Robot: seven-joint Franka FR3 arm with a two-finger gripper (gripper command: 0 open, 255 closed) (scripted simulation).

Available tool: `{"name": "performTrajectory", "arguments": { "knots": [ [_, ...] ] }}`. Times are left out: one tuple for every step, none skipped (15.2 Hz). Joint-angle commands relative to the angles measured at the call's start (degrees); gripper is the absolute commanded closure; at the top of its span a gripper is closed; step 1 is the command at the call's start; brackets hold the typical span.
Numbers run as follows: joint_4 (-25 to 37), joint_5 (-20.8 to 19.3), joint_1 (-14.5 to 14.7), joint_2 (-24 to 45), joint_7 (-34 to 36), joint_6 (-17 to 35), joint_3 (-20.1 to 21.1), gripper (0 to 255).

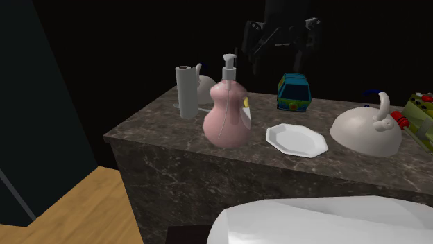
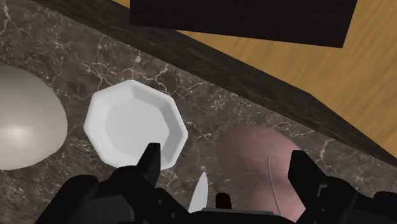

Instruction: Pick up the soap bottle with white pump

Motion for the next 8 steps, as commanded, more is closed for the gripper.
{"name": "performTrajectory", "arguments": {
  "knots": [
    [0.0,0.0,0.0,0.0,0.0,0.0,0.0,0],
    [1.0,0.7,0.4,1.6,0.8,0.9,0.6,0],
    [2.1,1.4,0.7,3.1,1.6,1.8,1.2,0],
    [3.2,2.1,1.0,4.7,2.3,2.6,1.7,0],
    [4.4,2.7,1.3,6.3,3.0,3.4,2.3,0],
    [5.7,3.2,1.6,7.9,3.8,4.2,2.8,0],
    [7.0,3.8,1.8,9.6,4.5,4.9,3.4,0],
    [8.3,4.3,2.1,11.2,5.1,5.6,3.9,0]
  ]
}}
